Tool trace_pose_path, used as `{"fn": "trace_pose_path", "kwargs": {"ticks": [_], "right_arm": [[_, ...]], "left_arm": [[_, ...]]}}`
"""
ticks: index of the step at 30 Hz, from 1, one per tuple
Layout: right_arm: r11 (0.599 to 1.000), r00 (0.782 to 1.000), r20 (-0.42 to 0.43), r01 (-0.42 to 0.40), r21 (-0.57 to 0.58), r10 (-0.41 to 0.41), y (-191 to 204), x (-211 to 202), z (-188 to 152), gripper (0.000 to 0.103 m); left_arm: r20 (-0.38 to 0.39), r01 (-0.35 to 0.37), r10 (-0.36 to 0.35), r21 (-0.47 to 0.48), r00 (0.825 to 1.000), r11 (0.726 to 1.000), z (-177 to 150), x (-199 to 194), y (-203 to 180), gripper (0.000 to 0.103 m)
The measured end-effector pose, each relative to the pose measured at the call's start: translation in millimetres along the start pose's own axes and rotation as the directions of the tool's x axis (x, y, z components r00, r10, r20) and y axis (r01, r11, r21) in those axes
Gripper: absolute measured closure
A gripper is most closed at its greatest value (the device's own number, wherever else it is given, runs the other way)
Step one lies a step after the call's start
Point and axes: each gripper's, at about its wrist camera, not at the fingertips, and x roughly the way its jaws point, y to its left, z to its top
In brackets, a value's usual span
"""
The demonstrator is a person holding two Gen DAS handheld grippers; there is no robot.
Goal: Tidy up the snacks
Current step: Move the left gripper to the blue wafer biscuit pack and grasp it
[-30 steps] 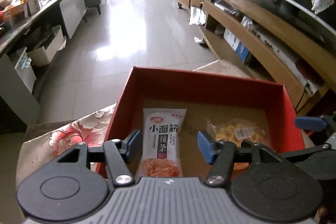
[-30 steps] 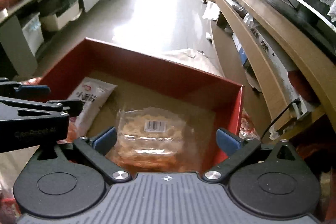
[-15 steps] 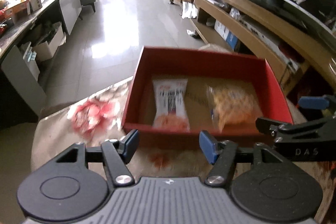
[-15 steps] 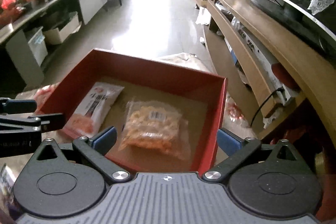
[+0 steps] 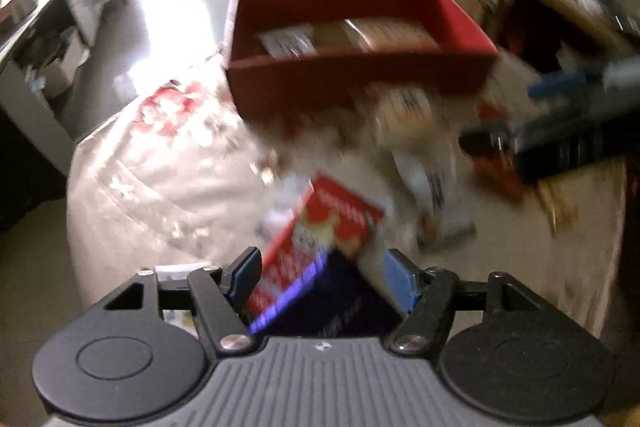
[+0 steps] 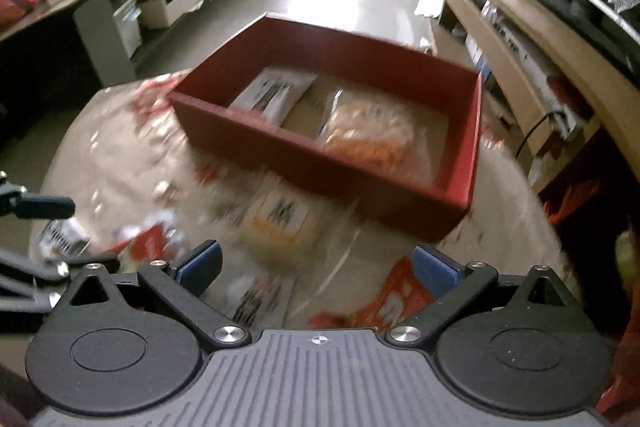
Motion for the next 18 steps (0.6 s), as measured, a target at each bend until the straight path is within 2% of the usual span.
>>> {"fn": "trace_pose_path", "kwargs": {"ticks": [5, 10, 15, 18], "right_arm": [[0.999, 0.999, -0.015, -0.031, 0.032, 0.032, 2.8, -10.6, -21.7, 0.001], [0.997, 0.999, -0.036, -0.034, 0.070, 0.037, -1.6, -16.2, -41.0, 0.001], [0.994, 0.998, -0.048, -0.032, 0.107, 0.038, -17.1, -17.6, -53.0, 0.001], [0.991, 0.998, -0.061, -0.020, 0.130, 0.028, -28.4, -15.2, -55.8, 0.001]], "left_arm": [[-0.004, -0.001, 0.002, 0.148, 1.000, 0.989, -13.9, 9.0, -13.0, 0.031], [-0.041, 0.006, 0.007, 0.316, 0.999, 0.949, -23.4, 27.6, -31.6, 0.029], [-0.062, 0.006, 0.019, 0.386, 0.998, 0.922, -36.1, 36.9, -40.6, 0.019], [-0.088, 0.026, 0.008, 0.384, 0.996, 0.923, -39.2, 33.3, -42.5, 0.019]]}}
